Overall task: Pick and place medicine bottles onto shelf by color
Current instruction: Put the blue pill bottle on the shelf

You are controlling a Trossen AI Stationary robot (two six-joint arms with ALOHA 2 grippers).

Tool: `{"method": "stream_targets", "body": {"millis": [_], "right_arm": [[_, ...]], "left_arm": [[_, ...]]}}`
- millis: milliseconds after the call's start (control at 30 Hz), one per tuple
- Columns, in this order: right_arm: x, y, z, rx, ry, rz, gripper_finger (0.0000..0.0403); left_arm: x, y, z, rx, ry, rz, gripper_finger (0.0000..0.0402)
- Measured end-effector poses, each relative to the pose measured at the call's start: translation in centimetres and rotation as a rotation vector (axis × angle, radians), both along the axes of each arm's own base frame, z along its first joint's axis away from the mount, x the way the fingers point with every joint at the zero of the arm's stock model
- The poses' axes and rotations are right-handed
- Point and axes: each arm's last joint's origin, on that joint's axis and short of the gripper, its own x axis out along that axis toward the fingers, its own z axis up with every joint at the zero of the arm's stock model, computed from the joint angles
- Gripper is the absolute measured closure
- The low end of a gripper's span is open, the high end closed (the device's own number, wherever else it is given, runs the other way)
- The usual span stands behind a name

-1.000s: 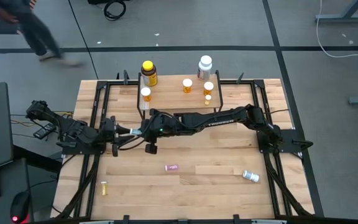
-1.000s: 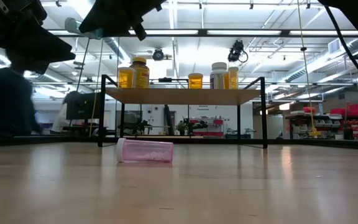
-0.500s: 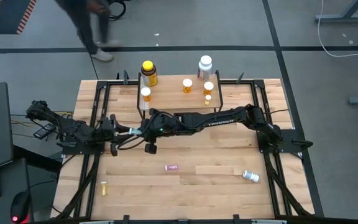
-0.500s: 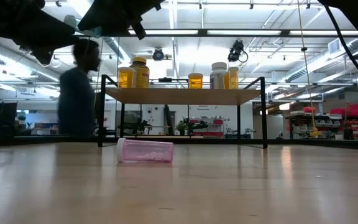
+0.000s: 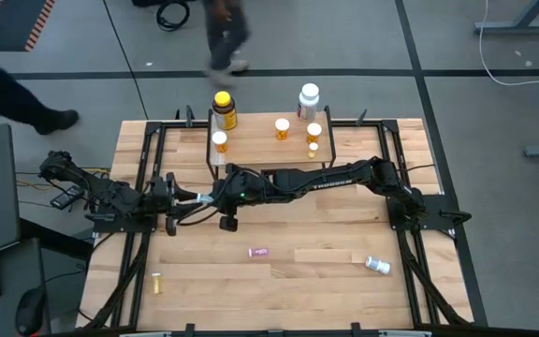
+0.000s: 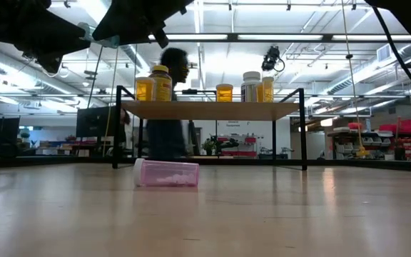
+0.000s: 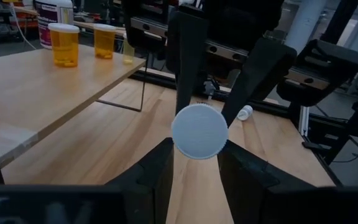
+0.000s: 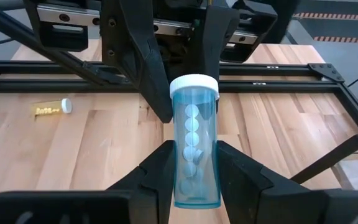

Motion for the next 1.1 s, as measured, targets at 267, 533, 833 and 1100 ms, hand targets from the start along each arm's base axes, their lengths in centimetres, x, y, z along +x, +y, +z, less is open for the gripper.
{"method": "stream_targets", "body": {"millis": [267,533,833,1100], "right_arm": [[0.02,0.06,-0.02,0.019,-0.001,0.016,0.0285],[0.10,0.09,-0.01,0.030,-0.008,0.032,0.0282],[0.11,0.14,-0.06,0.049,-0.008,0.034,0.0270],[0.21,0.23,0.09,0.071,-0.028,0.053,0.0270]], "left_arm": [[0.00,-0.02,0.00,-0.001,0.000,-0.007,0.0271],[0.01,-0.03,0.04,-0.003,-0.004,-0.009,0.0271],[0.01,-0.03,0.10,-0.006,-0.009,-0.010,0.0271],[0.02,-0.07,0.17,-0.010,-0.016,-0.023,0.0271]]}}
